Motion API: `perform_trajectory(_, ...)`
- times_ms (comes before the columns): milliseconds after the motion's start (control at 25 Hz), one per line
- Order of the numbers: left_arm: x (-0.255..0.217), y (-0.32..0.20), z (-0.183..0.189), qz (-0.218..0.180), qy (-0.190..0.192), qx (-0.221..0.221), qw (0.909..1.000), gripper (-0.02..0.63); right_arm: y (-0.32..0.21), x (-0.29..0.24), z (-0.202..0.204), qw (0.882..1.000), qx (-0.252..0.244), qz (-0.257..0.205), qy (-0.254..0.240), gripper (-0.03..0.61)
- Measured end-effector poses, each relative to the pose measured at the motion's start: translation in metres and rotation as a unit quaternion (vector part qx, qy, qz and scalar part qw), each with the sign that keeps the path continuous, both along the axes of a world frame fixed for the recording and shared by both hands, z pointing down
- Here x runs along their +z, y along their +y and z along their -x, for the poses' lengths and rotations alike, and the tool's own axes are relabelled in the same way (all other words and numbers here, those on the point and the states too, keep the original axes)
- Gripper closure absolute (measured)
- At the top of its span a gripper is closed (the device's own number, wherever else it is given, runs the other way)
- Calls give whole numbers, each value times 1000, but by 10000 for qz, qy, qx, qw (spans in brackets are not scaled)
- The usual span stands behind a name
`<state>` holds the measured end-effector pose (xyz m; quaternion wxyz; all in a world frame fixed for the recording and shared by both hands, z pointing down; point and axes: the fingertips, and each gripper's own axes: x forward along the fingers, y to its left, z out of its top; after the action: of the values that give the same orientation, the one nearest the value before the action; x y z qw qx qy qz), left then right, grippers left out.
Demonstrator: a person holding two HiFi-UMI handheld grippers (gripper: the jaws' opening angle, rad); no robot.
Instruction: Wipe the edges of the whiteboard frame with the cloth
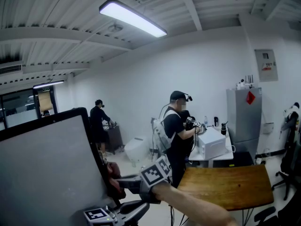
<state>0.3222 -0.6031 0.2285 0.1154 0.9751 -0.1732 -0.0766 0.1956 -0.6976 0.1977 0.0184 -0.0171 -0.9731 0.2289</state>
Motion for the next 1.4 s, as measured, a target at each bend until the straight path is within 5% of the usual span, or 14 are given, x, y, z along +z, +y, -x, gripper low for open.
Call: perform_trajectory(1400, 49, -5, 10, 428, -56, 50, 9991, 624, 0, 121, 1, 9962, 245, 822, 125, 508)
